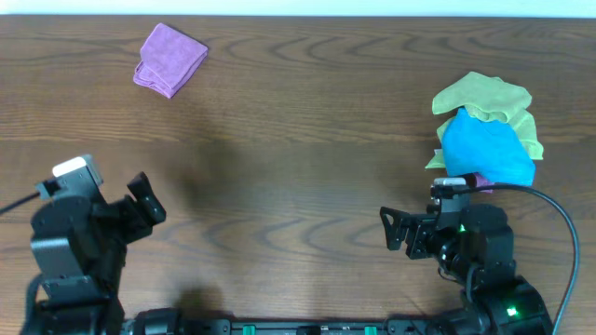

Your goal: Fold the cloth

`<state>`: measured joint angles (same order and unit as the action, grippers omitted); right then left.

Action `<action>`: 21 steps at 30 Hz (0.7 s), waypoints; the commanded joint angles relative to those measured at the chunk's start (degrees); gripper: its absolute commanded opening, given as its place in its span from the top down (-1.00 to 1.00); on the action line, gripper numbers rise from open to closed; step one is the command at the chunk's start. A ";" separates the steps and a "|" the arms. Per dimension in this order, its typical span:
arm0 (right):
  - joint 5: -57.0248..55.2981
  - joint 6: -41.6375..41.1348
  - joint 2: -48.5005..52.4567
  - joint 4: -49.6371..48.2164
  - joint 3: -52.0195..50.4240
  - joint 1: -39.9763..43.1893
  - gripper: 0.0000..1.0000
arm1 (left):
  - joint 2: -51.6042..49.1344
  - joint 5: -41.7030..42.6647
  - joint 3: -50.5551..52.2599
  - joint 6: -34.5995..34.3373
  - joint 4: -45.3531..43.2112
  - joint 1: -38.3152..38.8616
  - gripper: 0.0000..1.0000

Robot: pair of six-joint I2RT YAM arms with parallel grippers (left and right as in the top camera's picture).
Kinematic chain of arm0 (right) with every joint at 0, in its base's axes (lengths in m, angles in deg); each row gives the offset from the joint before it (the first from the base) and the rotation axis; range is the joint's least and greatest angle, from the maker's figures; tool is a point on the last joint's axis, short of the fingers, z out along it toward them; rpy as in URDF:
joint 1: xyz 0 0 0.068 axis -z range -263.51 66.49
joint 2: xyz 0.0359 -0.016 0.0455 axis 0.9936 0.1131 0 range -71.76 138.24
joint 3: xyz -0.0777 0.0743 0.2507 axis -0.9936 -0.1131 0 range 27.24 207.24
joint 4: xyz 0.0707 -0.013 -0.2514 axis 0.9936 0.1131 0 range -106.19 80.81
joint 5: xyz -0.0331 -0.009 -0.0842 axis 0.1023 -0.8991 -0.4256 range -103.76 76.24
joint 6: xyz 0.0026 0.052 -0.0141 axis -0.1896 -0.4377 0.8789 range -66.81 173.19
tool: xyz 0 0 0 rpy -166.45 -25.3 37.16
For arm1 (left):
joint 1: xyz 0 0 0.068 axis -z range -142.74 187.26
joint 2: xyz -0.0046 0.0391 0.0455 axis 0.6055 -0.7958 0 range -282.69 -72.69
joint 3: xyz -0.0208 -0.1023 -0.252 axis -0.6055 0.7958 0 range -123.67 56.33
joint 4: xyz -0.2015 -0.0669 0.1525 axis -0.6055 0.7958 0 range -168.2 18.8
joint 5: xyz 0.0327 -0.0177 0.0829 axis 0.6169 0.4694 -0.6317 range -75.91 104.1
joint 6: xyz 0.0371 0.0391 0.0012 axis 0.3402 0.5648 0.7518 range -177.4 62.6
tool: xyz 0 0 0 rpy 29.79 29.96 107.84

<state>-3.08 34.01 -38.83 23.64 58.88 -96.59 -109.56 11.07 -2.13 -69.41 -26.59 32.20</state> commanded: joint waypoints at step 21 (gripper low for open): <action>-0.20 -0.96 -0.24 0.07 -0.26 0.39 -0.98 | 32.96 3.30 39.82 4.83 -11.63 4.72 -0.90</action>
<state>-3.08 33.88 -38.85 23.66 58.86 -96.59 -78.37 14.13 36.08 -65.87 -37.91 36.64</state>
